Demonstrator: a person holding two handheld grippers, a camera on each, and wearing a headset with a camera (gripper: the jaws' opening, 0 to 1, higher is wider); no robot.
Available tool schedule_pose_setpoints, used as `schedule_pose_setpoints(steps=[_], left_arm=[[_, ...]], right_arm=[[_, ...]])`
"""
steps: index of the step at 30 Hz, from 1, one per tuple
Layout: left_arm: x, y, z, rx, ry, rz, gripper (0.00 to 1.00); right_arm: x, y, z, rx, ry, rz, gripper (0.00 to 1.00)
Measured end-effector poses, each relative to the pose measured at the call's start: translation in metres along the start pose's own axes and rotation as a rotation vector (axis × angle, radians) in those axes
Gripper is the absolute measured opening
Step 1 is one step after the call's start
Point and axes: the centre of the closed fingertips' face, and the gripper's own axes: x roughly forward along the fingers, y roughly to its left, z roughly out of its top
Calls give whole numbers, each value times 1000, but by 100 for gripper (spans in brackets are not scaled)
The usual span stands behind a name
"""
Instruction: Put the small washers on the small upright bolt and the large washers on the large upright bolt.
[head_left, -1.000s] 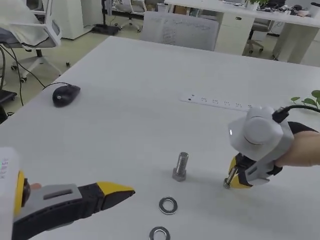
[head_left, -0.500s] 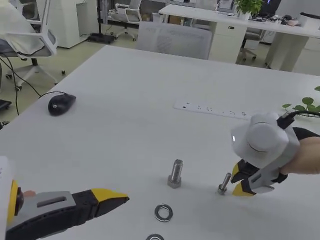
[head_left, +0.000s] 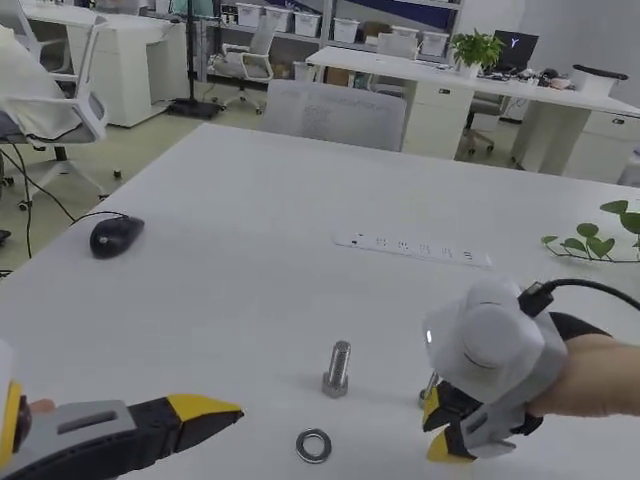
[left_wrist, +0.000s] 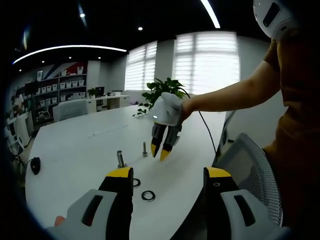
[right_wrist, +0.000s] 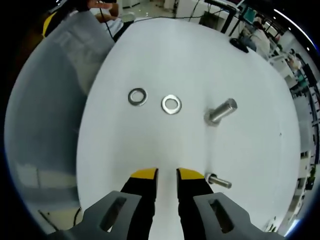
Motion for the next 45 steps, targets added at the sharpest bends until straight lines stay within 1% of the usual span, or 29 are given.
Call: schedule_pose_setpoints(steps=[2, 4, 10, 14, 15, 18, 21, 24, 28, 34, 37, 38, 42, 45], left_arm=[[-2, -1, 1, 5, -3, 5, 56], [-4, -2, 2, 3, -10, 11, 56], [-11, 0, 4, 15, -19, 33, 56], [-15, 1, 6, 12, -37, 52, 56], [-16, 2, 6, 6, -41, 54, 56], [-16, 2, 4, 7, -36, 60, 56], [-17, 2, 3, 5, -36, 63, 56], [-18, 4, 5, 5, -43, 67, 56], [-18, 4, 6, 6, -46, 69, 56], [-15, 4, 5, 3, -44, 63, 56], [-15, 5, 6, 0, -50, 64, 56], [-15, 6, 6, 1, -51, 66, 56], [-16, 8, 5, -4, -51, 71, 56], [-15, 8, 5, -4, -48, 67, 56]], right_arm=[[2, 6, 9, -10, -15, 8, 16], [3, 11, 16, -27, -18, 14, 16], [7, 19, 35, -55, -40, 28, 16], [15, 24, 50, -71, -54, 44, 17], [17, 25, 56, -74, -62, 50, 17], [24, 30, 69, -83, -78, 68, 17], [33, 33, 80, -71, -91, 87, 18], [39, 35, 85, -77, -89, 94, 20], [47, 37, 88, -73, -77, 112, 24], [56, 39, 96, -76, -80, 120, 27], [61, 42, 97, -85, -76, 132, 28], [60, 43, 99, -79, -85, 140, 28], [60, 42, 98, -80, -85, 145, 29], [59, 43, 98, -81, -84, 144, 29]])
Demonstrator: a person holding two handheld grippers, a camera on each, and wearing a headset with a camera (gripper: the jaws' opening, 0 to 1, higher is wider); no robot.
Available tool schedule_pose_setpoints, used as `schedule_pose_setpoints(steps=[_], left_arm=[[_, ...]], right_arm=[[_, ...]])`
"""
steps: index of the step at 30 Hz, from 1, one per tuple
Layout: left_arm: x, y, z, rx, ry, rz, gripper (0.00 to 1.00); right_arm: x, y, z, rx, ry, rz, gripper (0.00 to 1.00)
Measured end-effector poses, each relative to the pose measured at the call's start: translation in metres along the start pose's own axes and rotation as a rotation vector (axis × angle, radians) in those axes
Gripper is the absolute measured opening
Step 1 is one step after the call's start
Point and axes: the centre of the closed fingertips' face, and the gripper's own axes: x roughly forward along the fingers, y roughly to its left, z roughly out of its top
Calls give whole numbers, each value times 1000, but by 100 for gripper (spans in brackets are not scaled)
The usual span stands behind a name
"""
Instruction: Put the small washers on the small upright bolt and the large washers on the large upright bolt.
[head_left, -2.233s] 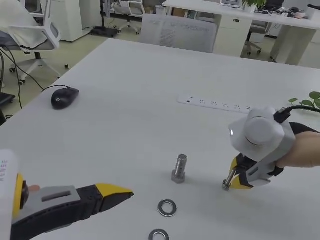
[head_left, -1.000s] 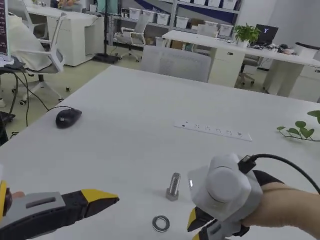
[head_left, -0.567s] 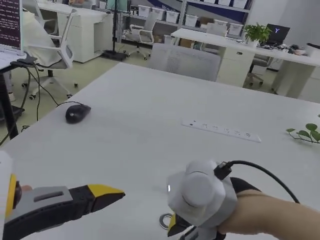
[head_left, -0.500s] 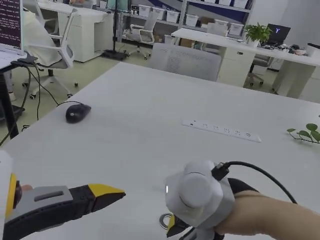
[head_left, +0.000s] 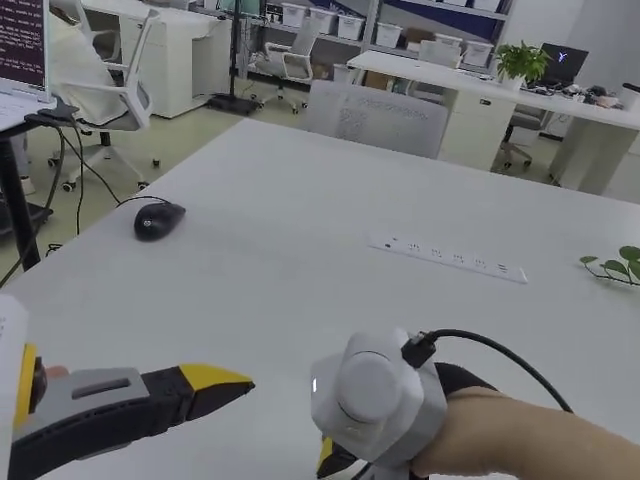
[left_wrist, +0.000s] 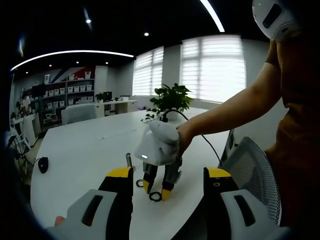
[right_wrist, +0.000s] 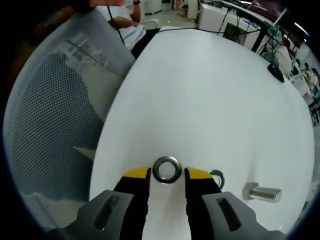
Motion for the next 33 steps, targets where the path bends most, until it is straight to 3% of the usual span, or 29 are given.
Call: schedule_pose_setpoints(steps=[3, 5, 6, 20, 33], left_arm=[[0, 0, 0, 0, -2, -1, 56], [1, 1, 1, -1, -5, 0, 56], [1, 1, 1, -1, -5, 0, 56], [0, 0, 1, 0, -2, 1, 56], [1, -2, 2, 5, 4, -5, 56]], right_arm=[[0, 7, 4, 26, -23, 26, 35], [1, 3, 2, -34, -7, -11, 33], [1, 7, 3, -9, -12, 6, 33], [0, 4, 3, -43, -24, 2, 25], [-3, 2, 3, 5, -32, -11, 21]])
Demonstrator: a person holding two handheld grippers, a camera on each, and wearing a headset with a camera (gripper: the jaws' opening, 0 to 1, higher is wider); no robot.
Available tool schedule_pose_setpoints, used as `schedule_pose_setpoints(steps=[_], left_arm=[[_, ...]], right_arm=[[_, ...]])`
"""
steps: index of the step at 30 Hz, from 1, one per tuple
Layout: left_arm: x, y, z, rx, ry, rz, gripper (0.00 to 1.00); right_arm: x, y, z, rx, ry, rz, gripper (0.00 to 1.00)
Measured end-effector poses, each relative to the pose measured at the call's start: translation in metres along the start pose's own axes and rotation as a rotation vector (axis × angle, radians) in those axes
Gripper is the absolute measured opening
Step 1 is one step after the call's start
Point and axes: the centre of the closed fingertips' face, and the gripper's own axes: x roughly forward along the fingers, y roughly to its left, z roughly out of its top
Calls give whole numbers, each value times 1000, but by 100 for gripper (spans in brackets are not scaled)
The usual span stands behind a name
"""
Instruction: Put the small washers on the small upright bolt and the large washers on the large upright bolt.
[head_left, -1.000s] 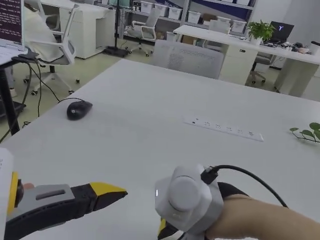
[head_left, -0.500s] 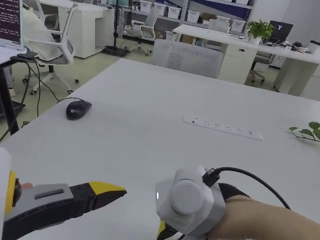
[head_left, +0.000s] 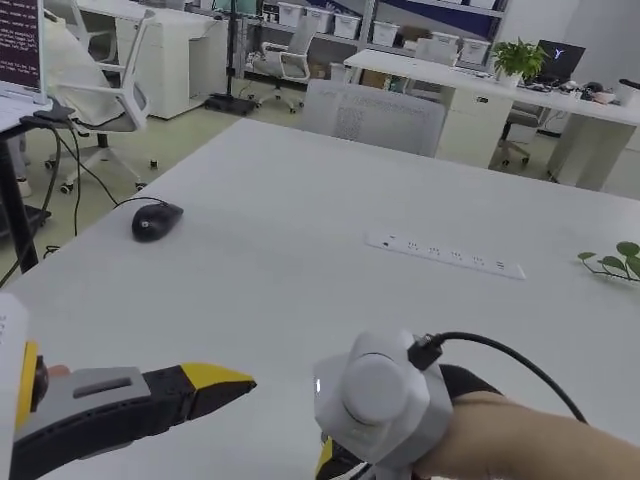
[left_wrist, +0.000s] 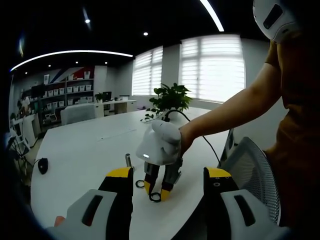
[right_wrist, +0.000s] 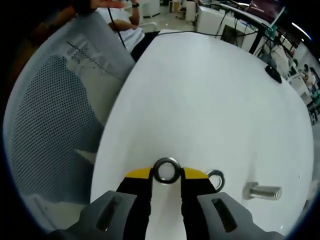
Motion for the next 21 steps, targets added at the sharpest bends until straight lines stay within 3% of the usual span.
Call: schedule_pose_setpoints(steps=[10, 21], left_arm=[[2, 0, -1, 1, 6, -5, 56], [9, -1, 0, 2, 11, -31, 56]], right_arm=[[-18, -12, 1, -15, -4, -38, 21], [-64, -58, -16, 20, 1, -145, 21]])
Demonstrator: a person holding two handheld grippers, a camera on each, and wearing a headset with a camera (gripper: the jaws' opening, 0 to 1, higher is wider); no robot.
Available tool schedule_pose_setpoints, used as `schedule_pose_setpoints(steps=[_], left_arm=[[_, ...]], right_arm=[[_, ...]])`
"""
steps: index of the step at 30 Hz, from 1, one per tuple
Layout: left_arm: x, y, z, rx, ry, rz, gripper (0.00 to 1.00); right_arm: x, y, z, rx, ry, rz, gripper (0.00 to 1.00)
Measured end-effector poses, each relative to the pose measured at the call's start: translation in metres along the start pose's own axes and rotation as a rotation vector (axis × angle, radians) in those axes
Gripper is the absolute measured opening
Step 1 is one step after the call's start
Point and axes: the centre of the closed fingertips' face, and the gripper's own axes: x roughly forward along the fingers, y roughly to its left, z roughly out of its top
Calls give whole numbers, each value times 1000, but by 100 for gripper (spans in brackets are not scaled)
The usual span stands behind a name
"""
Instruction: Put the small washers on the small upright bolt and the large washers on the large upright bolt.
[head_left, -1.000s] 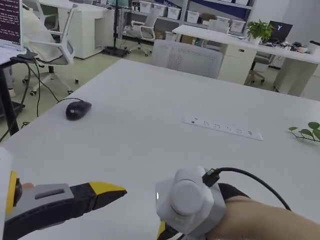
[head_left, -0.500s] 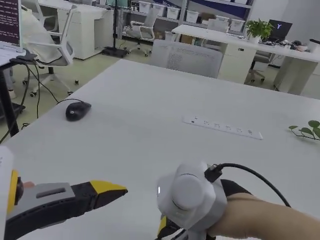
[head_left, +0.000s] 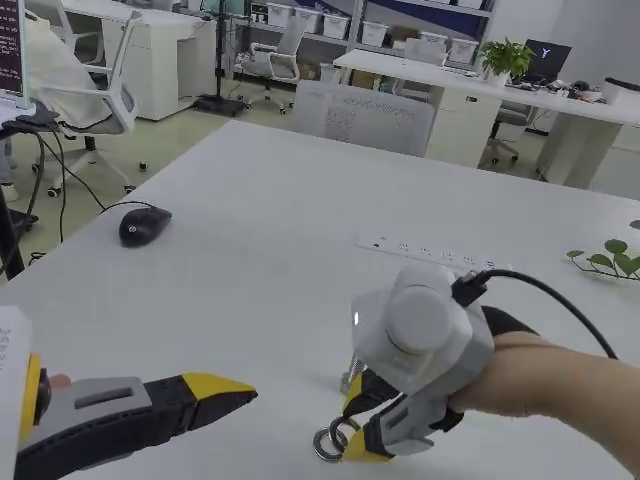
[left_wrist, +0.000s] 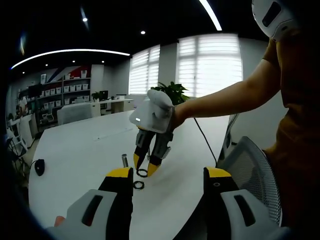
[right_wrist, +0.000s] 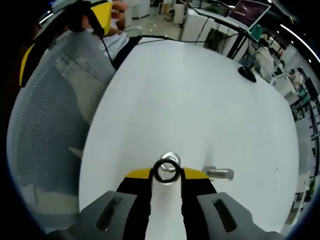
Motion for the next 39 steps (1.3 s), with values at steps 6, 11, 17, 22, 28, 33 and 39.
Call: schedule_pose_setpoints(steps=[6, 11, 17, 22, 28, 33, 39], left_arm=[[4, -1, 0, -2, 7, -16, 56], [6, 0, 1, -4, 5, -20, 56], [9, 2, 1, -6, 8, -21, 56], [9, 6, 0, -20, 3, -12, 56], [10, 10, -4, -32, 6, -6, 56], [12, 11, -5, -40, 3, -8, 56], [14, 13, -7, -42, 8, -11, 56]], right_arm=[[-17, -31, -9, 18, 12, -67, 21], [-25, -55, -12, 30, 20, -107, 21], [-21, -76, -9, 19, 39, -117, 21], [-12, -82, -5, 6, 51, -101, 22], [-1, -78, -10, 3, 79, -61, 22], [5, -80, -14, -10, 92, -56, 22], [14, -77, -20, -18, 110, -45, 22]])
